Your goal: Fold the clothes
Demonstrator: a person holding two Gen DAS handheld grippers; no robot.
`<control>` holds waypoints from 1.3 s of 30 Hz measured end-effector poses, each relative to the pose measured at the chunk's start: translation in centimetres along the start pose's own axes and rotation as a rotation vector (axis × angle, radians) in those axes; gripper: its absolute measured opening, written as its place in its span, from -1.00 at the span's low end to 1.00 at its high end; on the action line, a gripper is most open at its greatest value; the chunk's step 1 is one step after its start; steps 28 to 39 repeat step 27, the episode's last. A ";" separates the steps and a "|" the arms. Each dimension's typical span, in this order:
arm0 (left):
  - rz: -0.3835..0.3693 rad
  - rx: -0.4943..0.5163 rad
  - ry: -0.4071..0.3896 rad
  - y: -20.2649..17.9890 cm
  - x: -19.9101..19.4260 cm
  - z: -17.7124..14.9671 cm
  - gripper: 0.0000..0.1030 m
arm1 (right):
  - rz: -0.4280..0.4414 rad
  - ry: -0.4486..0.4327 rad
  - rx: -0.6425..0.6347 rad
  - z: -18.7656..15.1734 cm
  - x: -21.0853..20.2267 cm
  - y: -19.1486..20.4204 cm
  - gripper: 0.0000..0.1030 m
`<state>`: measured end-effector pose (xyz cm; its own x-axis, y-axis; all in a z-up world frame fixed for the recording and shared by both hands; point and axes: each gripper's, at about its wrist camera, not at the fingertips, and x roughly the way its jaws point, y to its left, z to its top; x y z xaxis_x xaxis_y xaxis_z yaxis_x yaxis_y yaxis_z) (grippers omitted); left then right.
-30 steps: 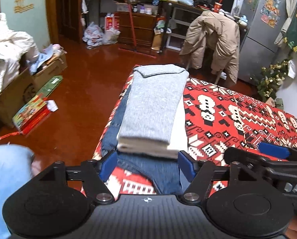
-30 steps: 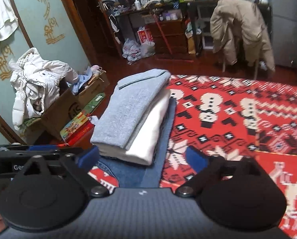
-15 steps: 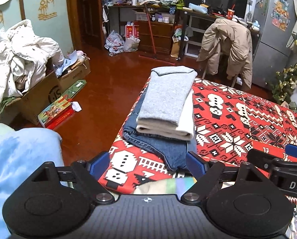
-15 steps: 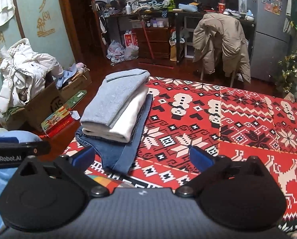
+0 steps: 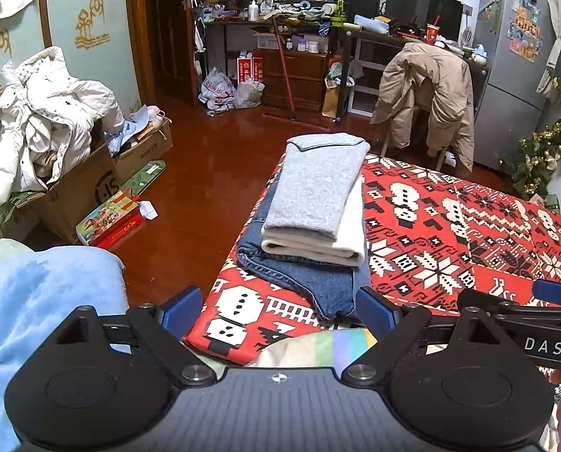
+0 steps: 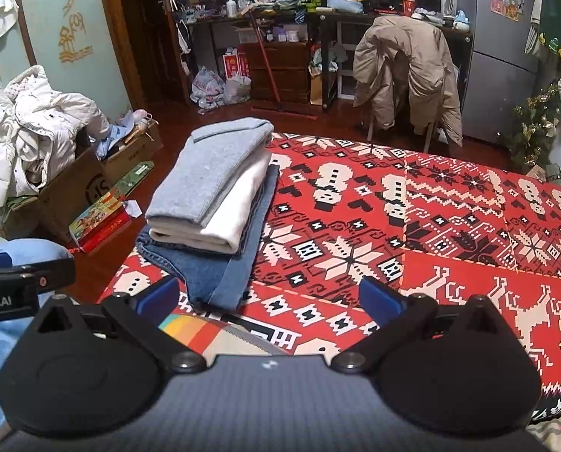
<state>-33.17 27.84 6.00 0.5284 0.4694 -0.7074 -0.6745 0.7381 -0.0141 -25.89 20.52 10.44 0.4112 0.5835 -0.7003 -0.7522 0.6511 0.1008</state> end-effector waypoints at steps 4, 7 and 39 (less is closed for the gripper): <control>0.001 -0.001 0.005 0.0 0.2 0.0 0.72 | 0.003 0.008 -0.005 0.1 0.6 0.1 0.99; 0.000 -0.004 0.007 0.1 0.2 0.1 0.73 | 0.006 0.011 -0.013 0.2 0.8 0.3 0.99; -0.008 -0.007 0.021 0.0 0.6 -0.1 0.72 | 0.011 0.027 -0.019 0.2 1.7 0.3 0.99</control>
